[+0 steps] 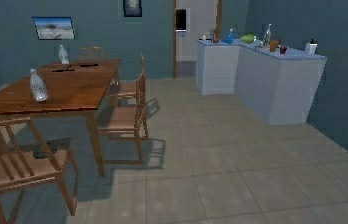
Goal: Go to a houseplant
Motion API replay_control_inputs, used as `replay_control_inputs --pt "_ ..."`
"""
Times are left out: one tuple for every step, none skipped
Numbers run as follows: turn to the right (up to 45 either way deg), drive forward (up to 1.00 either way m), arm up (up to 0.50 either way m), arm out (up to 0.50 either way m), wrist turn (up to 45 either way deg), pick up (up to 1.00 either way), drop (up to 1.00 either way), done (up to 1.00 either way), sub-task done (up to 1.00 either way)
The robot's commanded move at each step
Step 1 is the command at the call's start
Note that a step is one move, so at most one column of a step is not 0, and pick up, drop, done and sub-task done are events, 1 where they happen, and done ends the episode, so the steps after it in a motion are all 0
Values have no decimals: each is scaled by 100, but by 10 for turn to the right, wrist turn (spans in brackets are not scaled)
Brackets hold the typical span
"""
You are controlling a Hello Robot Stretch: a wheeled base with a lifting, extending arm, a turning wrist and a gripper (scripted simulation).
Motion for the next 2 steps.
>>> replay_control_inputs --pt "450 0 0 0 0 0 0 0 0" --pt "390 0 0 0 0 0 0 0 0"
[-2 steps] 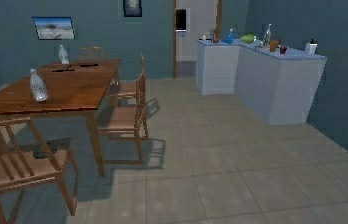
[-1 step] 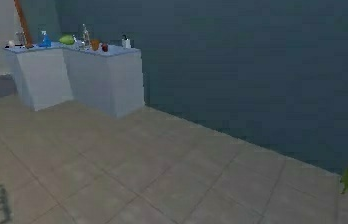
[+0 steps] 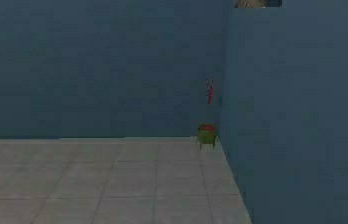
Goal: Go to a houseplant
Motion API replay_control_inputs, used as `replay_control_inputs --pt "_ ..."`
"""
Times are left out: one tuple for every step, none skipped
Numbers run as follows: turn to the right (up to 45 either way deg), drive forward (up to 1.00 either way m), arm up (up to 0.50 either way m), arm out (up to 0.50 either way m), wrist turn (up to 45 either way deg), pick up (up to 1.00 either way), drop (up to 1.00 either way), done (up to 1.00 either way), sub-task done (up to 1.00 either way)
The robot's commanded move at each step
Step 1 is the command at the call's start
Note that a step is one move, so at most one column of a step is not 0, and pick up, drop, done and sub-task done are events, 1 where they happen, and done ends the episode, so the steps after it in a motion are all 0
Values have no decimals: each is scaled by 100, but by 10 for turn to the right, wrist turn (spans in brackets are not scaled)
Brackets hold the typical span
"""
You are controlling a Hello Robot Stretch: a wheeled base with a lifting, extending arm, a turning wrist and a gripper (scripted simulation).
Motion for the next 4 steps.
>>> replay_control_inputs --pt "0 100 0 0 0 0 0 0 0" --pt "150 0 0 0 0 0 0 0 0" --pt "0 10 0 0 0 0 0 0 0" --pt "0 0 0 0 0 0 0 100 0"
